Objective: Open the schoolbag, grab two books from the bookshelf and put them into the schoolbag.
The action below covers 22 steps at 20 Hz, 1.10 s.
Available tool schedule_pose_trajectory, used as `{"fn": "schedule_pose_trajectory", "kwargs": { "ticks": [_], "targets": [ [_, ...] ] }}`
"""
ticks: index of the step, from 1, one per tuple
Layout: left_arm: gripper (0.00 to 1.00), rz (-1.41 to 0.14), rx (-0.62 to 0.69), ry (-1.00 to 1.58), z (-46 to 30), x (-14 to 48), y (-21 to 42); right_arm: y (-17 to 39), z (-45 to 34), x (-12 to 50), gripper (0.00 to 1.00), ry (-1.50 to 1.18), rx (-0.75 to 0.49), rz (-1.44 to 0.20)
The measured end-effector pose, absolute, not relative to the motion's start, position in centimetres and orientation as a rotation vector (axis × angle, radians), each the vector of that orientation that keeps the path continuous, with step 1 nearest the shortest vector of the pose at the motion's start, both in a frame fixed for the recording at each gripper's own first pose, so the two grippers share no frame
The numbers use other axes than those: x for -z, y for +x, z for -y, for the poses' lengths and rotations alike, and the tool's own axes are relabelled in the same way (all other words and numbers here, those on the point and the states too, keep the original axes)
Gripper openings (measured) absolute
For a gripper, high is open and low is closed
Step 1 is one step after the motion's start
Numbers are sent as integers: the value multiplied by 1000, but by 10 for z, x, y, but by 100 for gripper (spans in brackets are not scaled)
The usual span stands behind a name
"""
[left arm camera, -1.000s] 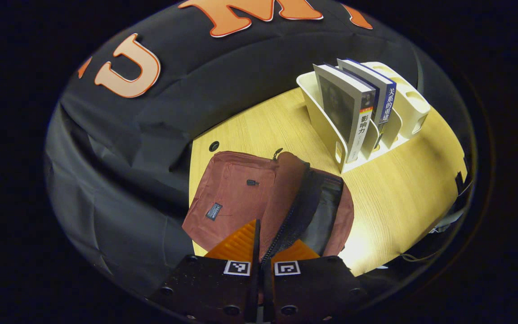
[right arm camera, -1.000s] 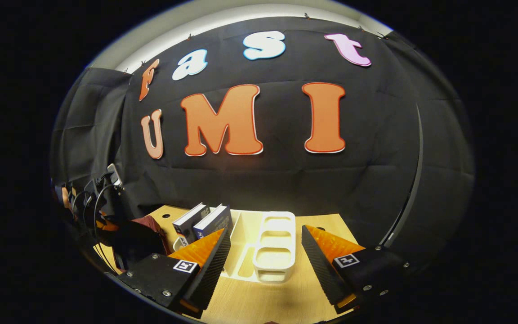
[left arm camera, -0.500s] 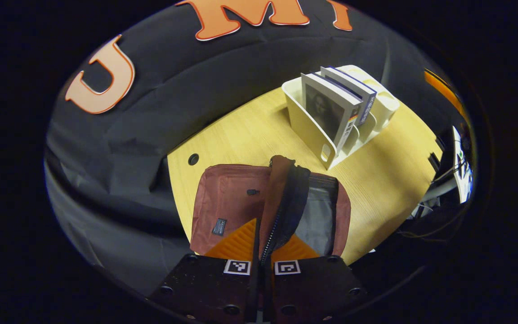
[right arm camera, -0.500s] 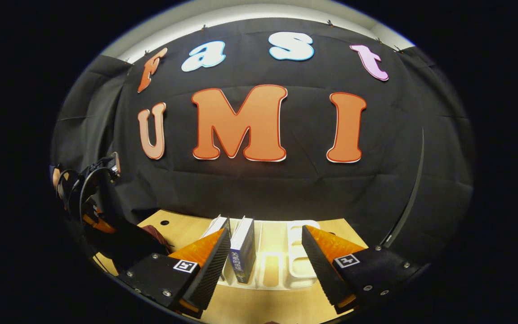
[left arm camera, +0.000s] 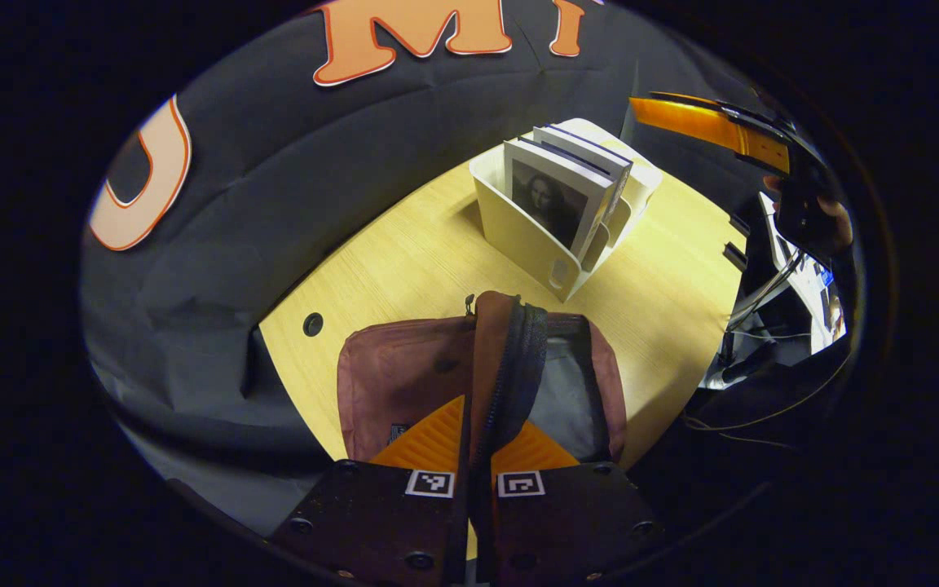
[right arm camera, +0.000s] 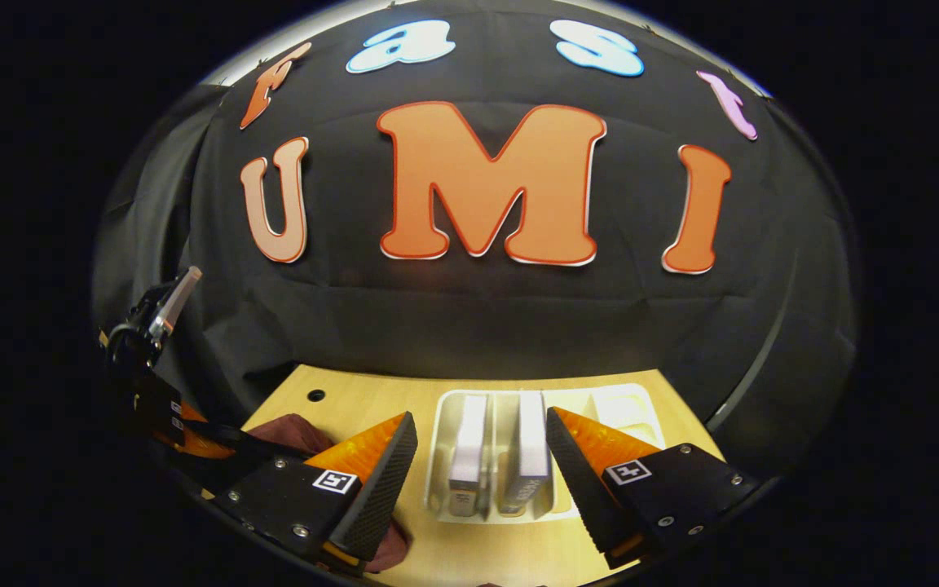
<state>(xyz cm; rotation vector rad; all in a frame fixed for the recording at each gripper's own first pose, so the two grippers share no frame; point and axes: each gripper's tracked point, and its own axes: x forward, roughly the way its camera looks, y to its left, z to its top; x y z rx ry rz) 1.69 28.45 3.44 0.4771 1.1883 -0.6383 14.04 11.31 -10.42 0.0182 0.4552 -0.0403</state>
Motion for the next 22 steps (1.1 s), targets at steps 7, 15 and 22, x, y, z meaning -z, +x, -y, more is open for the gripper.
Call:
{"fn": "schedule_pose_trajectory", "kwargs": {
  "ticks": [7,15,22],
  "targets": [
    [5,-1190,550,404,-286,-27,15,187,-116,168,95,39,-25,-689],
    [5,-1223,497,308,-282,-10,9,206,-117,245,95,91,-49,-1043],
    [5,-1218,496,304,-282,-9,9,219,-119,263,80,110,-24,-1211]
  ]
}}
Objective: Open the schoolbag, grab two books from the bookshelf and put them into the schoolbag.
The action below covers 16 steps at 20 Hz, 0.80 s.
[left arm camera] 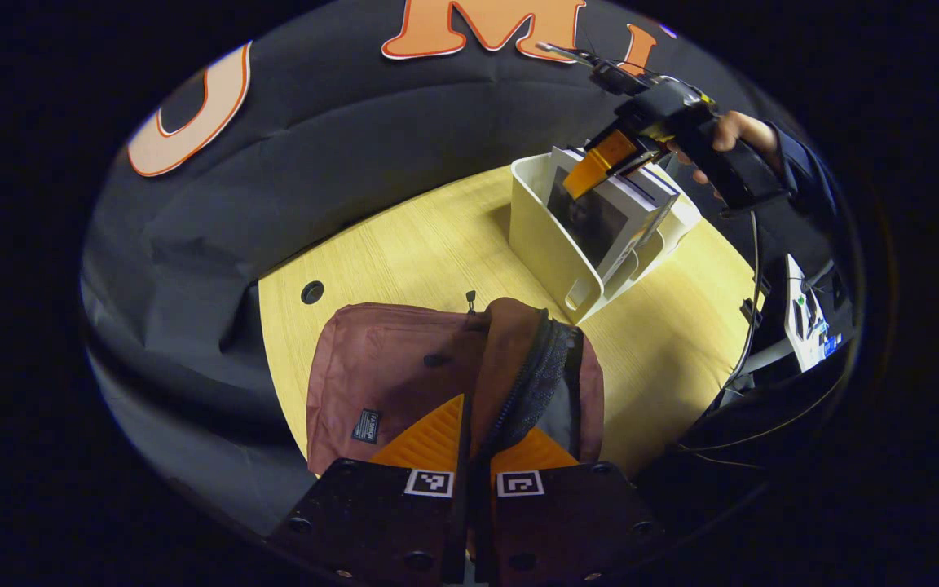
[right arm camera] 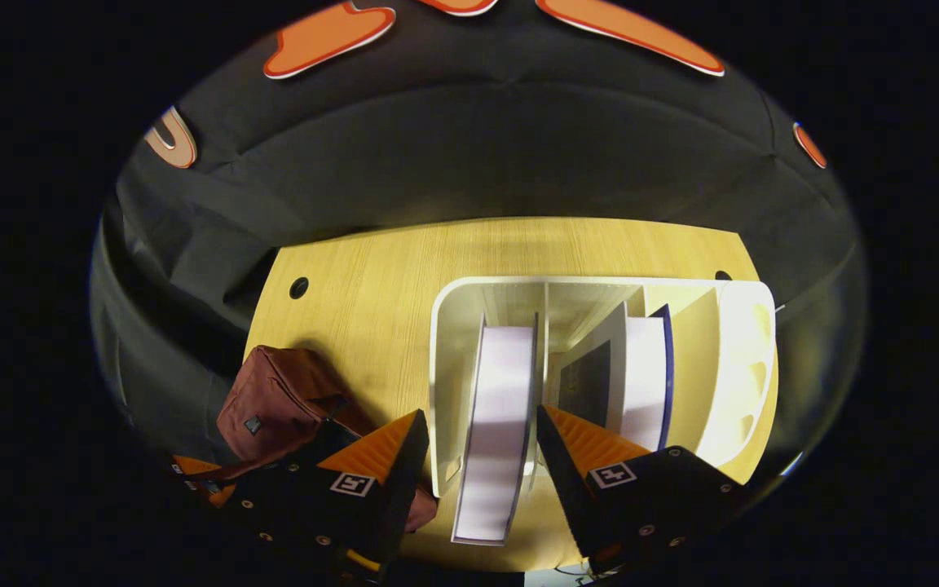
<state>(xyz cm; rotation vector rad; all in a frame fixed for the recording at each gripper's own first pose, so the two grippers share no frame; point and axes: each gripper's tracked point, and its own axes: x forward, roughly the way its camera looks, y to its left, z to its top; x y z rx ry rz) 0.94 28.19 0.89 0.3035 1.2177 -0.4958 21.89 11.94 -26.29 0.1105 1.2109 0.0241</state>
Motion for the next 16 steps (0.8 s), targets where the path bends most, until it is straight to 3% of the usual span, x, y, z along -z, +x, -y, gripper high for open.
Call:
{"fn": "schedule_pose_trajectory", "kwargs": {
  "ticks": [4,5,6,7,8,9,12,13,14,16],
  "targets": [
    [5,-1212,503,294,-280,-7,9,211,-117,276,63,118,-10,-1315],
    [10,-1211,504,290,-280,-7,9,208,-115,281,59,102,-5,-1342],
    [5,-1208,506,286,-280,-6,9,202,-110,286,57,78,4,-1372],
    [10,-1207,505,281,-280,-5,8,199,-108,288,48,66,16,-1392],
    [5,-1208,506,273,-279,-5,7,198,-109,290,39,73,22,-1407],
    [5,-1208,504,267,-280,-4,6,198,-110,290,43,79,29,-1414],
    [5,-1206,507,254,-282,-3,5,197,-109,290,40,88,56,-1433],
    [6,-1205,508,251,-282,-3,5,195,-109,289,48,83,55,-1442],
    [5,-1204,510,250,-282,-3,5,192,-108,287,39,78,51,-1453],
    [5,-1206,509,249,-283,-3,4,188,-111,285,37,77,30,-1455]
  ]
}}
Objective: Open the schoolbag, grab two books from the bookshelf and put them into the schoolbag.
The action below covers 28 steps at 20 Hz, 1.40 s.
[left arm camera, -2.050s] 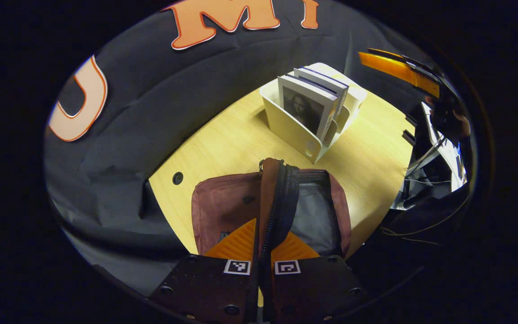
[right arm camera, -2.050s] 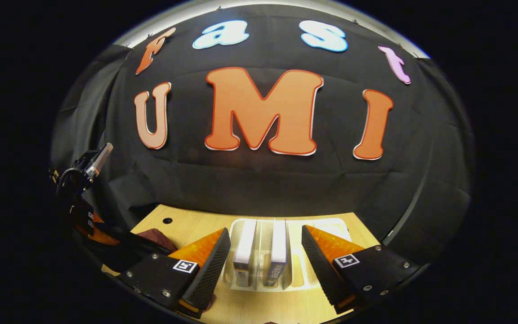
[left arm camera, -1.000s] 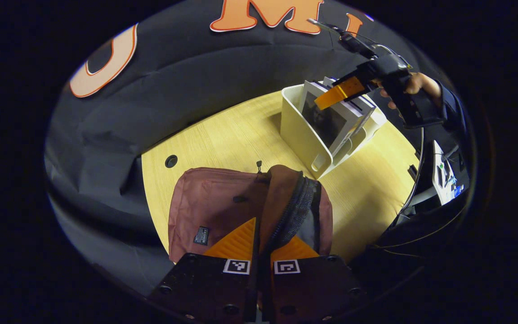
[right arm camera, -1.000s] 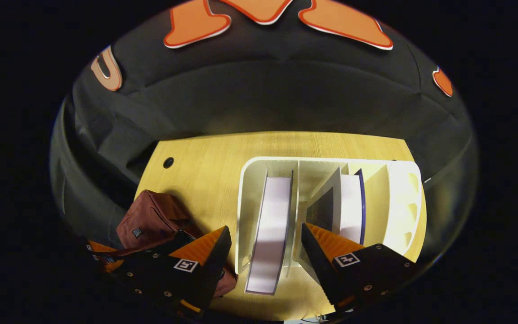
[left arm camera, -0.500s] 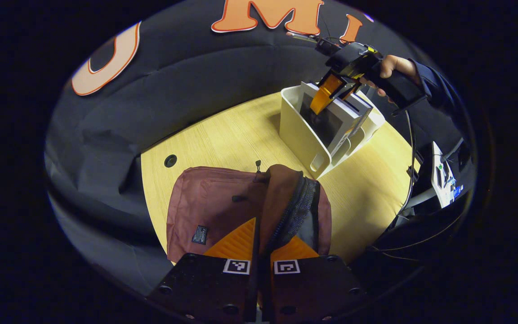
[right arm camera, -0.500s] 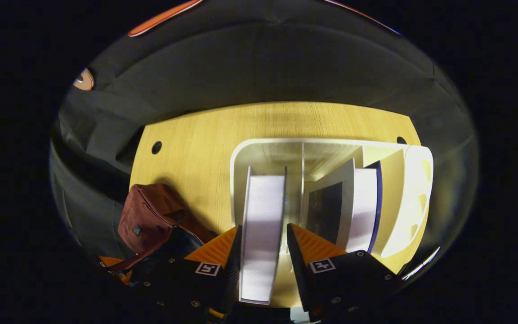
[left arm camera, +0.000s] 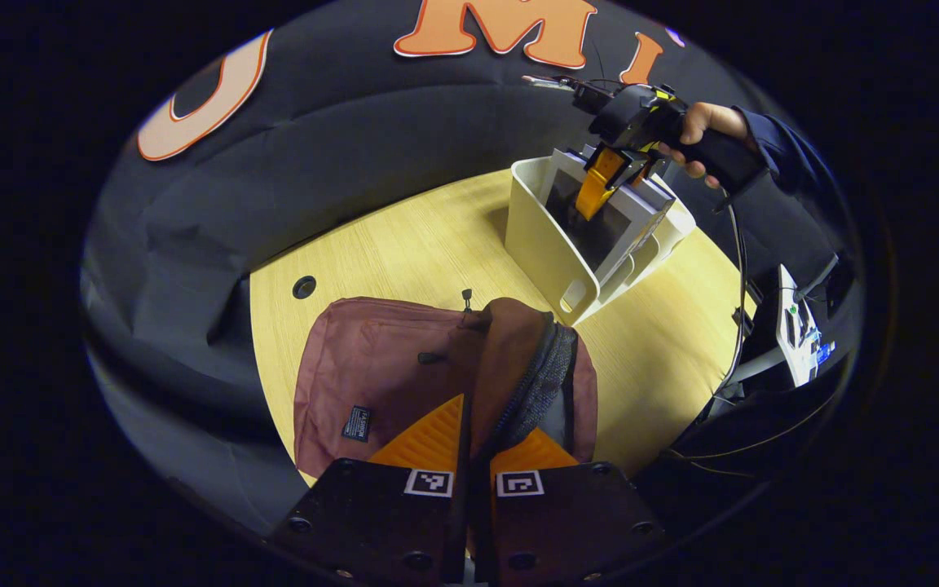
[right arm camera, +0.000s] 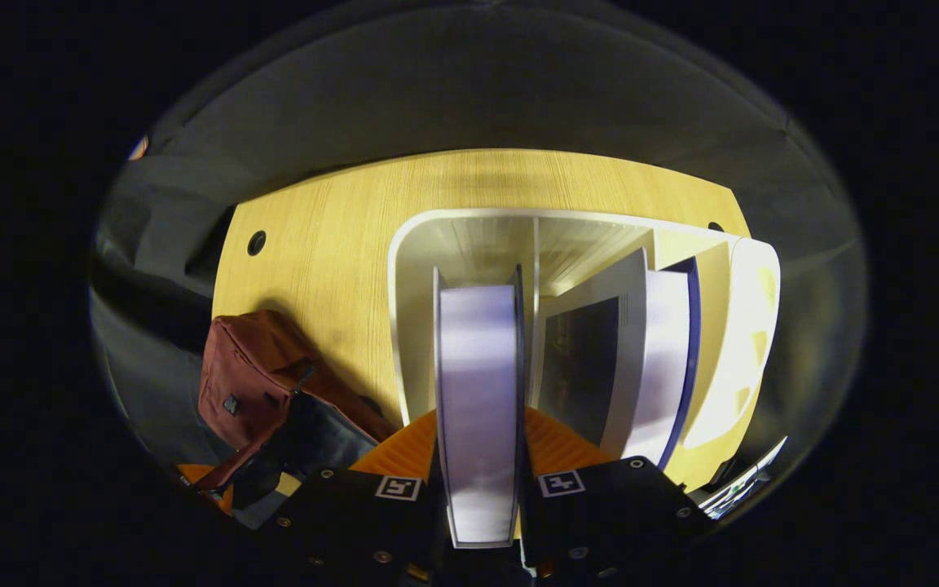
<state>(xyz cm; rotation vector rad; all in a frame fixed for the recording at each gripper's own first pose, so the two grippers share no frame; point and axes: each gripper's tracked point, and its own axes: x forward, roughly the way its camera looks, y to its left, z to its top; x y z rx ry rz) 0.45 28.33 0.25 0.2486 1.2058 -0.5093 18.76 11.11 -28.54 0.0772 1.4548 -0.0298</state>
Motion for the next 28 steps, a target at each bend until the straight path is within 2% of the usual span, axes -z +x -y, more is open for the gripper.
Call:
{"fn": "schedule_pose_trajectory", "kwargs": {
  "ticks": [1,2,11,18,22,23,24,28],
  "targets": [
    [6,-1209,508,251,-284,-2,3,185,-113,281,46,87,18,-1456],
    [5,-1211,510,252,-285,-3,3,182,-114,274,37,100,7,-1453],
    [5,-1205,527,264,-285,-5,3,172,-97,177,37,203,-21,-1303],
    [5,-1204,553,314,-285,-4,2,128,-86,116,37,262,-40,-1165],
    [5,-1207,565,328,-284,-5,3,93,-95,115,37,330,-59,-1132],
    [10,-1209,569,330,-284,-6,4,86,-99,116,37,354,-64,-1117],
    [5,-1212,575,334,-283,-6,4,79,-102,119,37,373,-69,-1105],
    [5,-1218,593,356,-283,-7,5,52,-107,139,35,460,-43,-1069]
  ]
}}
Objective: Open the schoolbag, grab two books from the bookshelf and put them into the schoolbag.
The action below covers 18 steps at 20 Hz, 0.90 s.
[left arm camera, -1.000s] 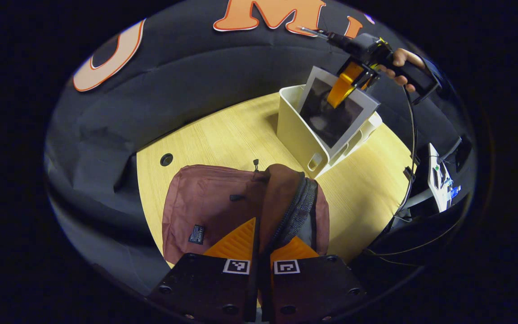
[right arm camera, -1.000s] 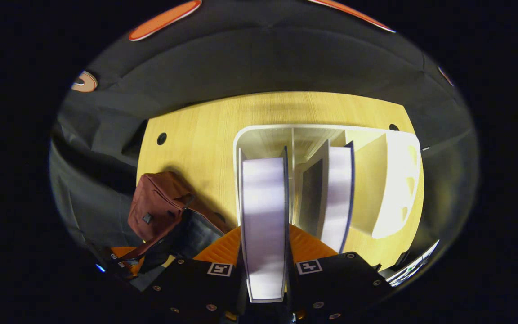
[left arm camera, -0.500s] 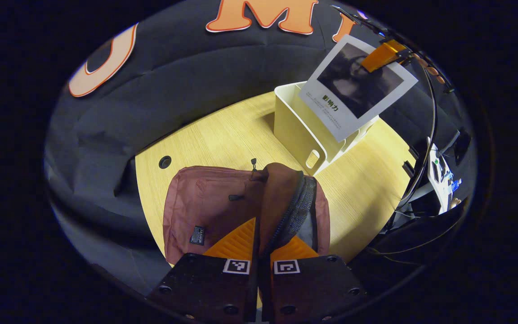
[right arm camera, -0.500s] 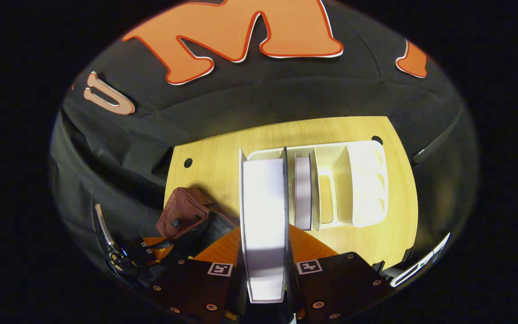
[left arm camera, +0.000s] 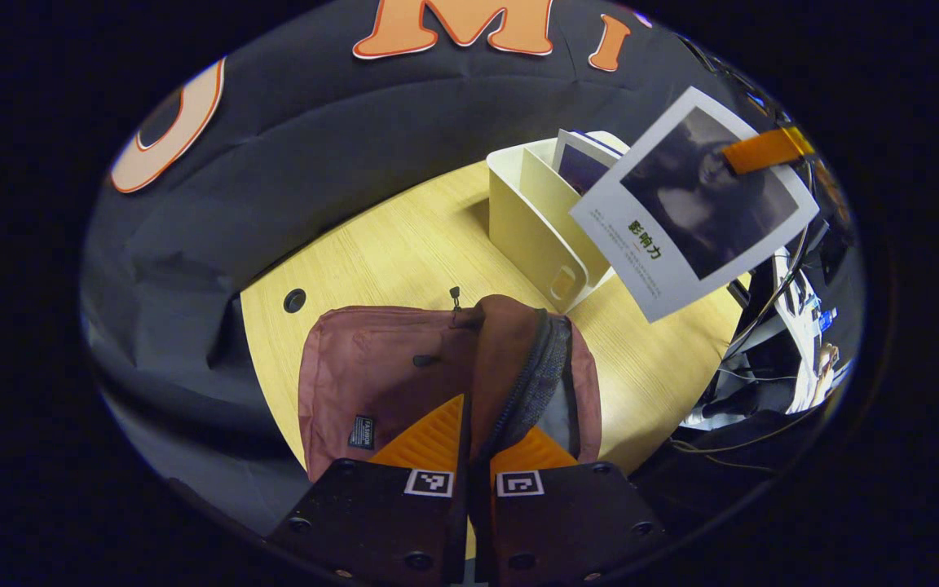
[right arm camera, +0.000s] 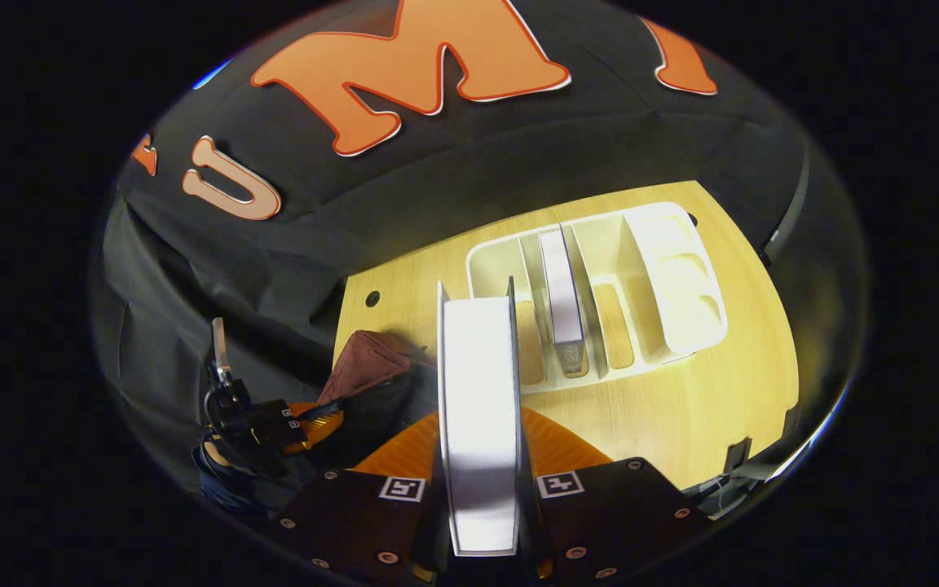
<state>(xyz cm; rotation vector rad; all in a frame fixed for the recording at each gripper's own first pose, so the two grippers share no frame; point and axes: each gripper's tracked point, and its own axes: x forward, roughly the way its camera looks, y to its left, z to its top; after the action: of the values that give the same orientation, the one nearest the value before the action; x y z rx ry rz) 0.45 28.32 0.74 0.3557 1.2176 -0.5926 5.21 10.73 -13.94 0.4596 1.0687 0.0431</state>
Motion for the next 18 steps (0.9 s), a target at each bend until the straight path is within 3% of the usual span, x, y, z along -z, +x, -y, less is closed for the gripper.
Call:
{"fn": "schedule_pose_trajectory", "kwargs": {
  "ticks": [8,18],
  "targets": [
    [5,-1227,617,372,-281,-9,5,3,-157,190,35,775,-81,-1041],
    [5,-1205,652,375,-275,-16,9,10,-227,266,34,1014,-83,-984]
  ]
}}
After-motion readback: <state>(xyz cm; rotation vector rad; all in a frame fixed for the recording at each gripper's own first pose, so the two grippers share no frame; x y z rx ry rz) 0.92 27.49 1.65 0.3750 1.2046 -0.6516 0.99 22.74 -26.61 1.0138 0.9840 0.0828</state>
